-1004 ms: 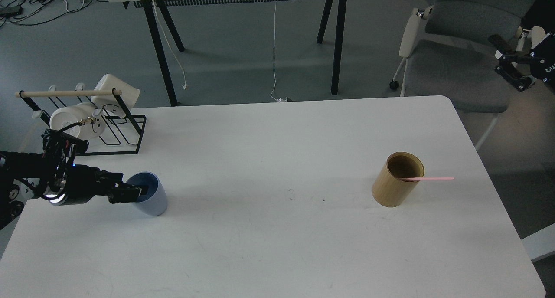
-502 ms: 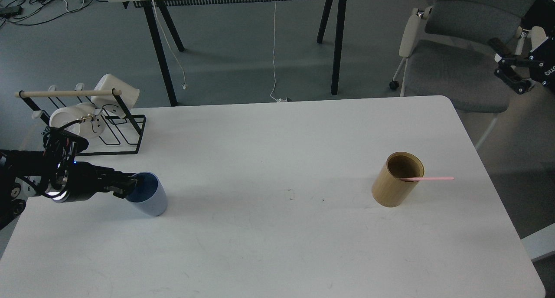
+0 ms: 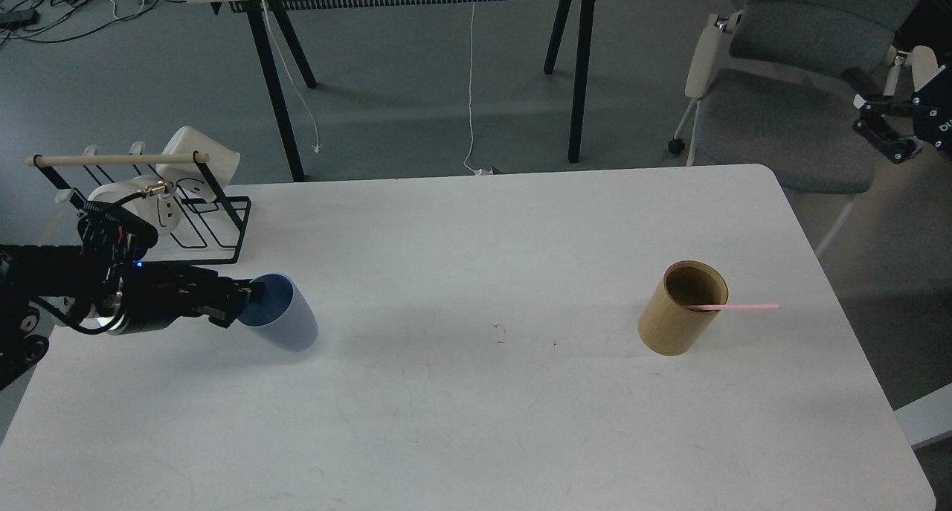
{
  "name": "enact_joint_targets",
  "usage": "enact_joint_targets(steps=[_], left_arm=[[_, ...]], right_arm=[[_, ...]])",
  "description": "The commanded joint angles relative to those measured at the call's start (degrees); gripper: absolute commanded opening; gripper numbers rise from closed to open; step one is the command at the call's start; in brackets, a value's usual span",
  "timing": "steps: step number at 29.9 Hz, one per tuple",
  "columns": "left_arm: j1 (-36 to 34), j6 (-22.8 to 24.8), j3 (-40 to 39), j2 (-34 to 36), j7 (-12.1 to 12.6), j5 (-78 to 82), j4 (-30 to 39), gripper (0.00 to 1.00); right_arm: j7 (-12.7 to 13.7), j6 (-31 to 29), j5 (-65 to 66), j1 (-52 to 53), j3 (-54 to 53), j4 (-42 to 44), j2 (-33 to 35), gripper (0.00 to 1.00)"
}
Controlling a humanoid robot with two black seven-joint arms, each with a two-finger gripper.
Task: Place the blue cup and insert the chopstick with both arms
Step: 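Carry the blue cup with the left gripper toward the table center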
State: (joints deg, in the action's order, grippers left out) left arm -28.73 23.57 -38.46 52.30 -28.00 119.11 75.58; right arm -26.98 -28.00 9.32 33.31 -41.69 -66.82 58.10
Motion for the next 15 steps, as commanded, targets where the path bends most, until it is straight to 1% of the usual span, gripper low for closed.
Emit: enact_joint_targets(steps=[1, 2, 6, 9, 12, 15], left_arm=[[-2.89, 3.22, -1.35, -5.78, 0.00, 1.12, 2.11, 0.00], [-4.21, 4.37, -1.18, -8.24, 0.00, 1.99, 2.11, 0.00], [-7.20, 4.43, -1.88, -18.08, 0.00, 5.89, 1.76, 0.00], [-11.07, 4.43, -1.62, -26.88, 0.00, 5.89, -3.23, 0.00], [-12.92, 4.43, -1.00, -31.46, 0.00, 5.89, -7.55, 0.00], [-14.33, 4.43, 0.31, -34.28, 0.00, 5.89, -8.87, 0.00]], right_arm=[[-0.61, 0.00, -0.26, 0.00, -0.41, 3.00, 0.09, 0.99], [-0.79, 0.00, -0.52, 0.00, -1.02, 4.15, 0.00, 0.99], [-0.79, 0.00, -0.88, 0.00, -4.98, 10.12, -0.62, 0.99], [-0.88, 0.00, -0.88, 0.00, -5.33, 12.85, -0.88, 0.99], [-0.88, 0.00, -0.88, -0.26, -5.25, 13.47, -0.79, 0.99], [-0.88, 0.00, -0.88, -0.96, -5.25, 13.83, -0.71, 0.99]])
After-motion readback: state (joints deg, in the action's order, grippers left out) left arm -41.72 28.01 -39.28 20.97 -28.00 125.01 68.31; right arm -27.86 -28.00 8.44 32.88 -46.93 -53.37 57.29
